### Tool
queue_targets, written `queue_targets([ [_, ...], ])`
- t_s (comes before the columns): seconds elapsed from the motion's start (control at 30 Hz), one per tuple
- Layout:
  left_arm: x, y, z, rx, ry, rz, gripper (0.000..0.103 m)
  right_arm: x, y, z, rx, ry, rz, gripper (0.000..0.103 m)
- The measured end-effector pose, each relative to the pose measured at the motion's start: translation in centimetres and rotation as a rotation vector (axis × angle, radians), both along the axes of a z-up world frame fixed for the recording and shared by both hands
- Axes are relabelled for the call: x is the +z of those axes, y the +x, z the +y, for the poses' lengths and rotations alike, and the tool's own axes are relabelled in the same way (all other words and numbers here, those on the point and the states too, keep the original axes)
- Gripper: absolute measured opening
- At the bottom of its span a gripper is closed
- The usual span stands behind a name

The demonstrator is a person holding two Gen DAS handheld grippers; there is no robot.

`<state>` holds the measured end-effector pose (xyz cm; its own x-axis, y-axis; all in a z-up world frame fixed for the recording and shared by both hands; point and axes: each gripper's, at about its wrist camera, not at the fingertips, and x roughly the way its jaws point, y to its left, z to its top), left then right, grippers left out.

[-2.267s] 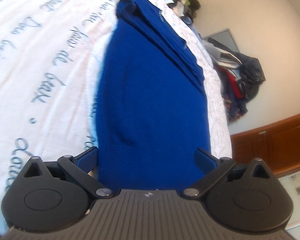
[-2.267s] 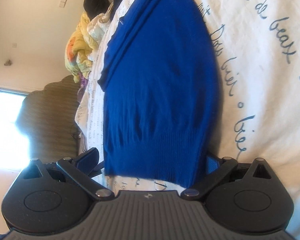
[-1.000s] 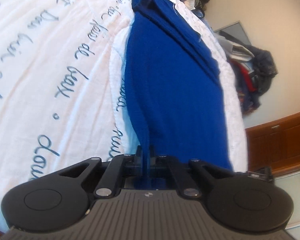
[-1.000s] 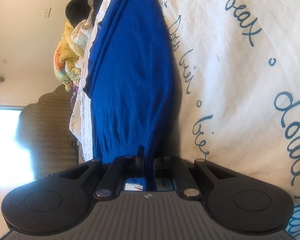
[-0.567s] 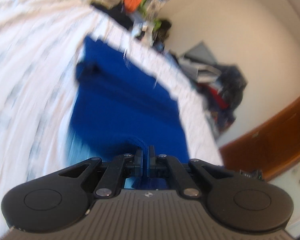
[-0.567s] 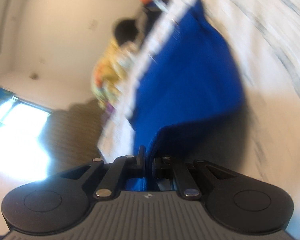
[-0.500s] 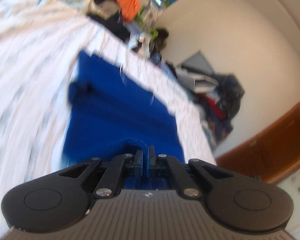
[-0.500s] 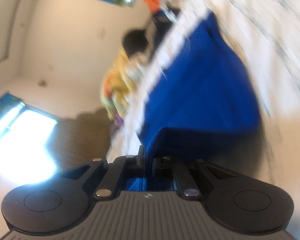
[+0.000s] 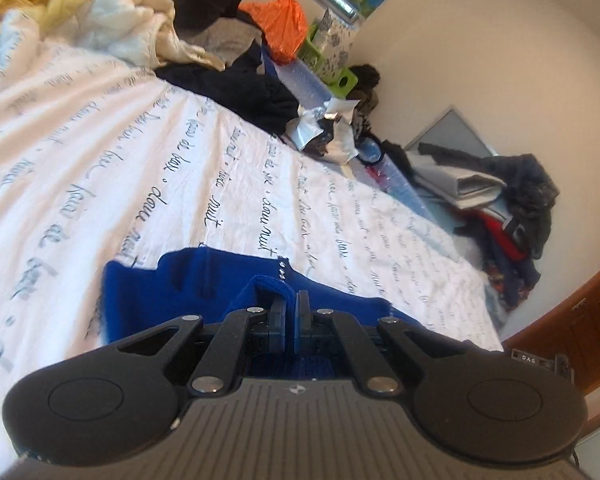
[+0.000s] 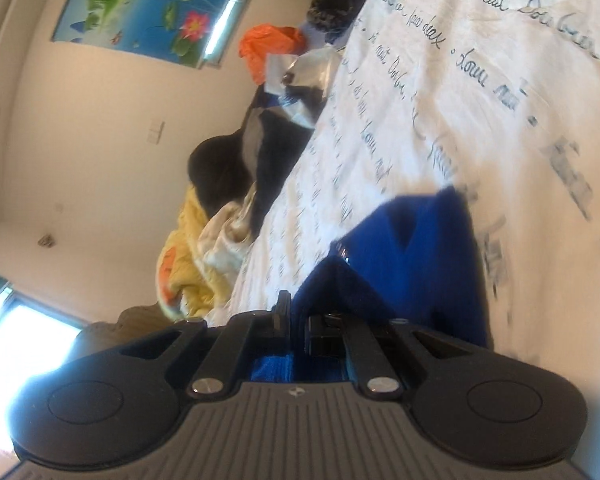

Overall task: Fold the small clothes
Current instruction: 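Lift the hem with both grippers and fold it toward the collar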

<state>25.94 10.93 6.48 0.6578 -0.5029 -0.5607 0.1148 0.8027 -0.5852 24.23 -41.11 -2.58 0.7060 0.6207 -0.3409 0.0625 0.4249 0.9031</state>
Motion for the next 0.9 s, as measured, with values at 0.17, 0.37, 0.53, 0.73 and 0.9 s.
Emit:
queue_targets([
  [0.17, -0.6, 3.4, 1.9, 0.19, -0.048, -0.009, 0.096, -1.0, 2.6, 0.2, -0.063, -0.02, 0.048, 0.061],
  [0.37, 2.0, -4.0, 2.8, 0.189, 0.095, -0.102, 0.098, 3.2, -4.8, 0.5, -0.005, -0.213, -0.115, 0.075],
  [0.53, -1.6, -14.2, 2.7, 0.143, 0.232, -0.016, 0.094, 2.6, -13.9, 1.4, 0.075, -0.507, -0.047, 0.078],
  [0.73, -5.3, -16.6, 3.3, 0.175, 0.143, 0.079, 0.088, 0.8, -15.8, 3.0, 0.109, -0.483, -0.022, 0.077],
  [0.9, -5.1, -15.4, 2.2, 0.189, 0.151, 0.103, 0.046, 1.2, -14.0, 4.7, 0.189, -0.49, -0.025, 0.071],
])
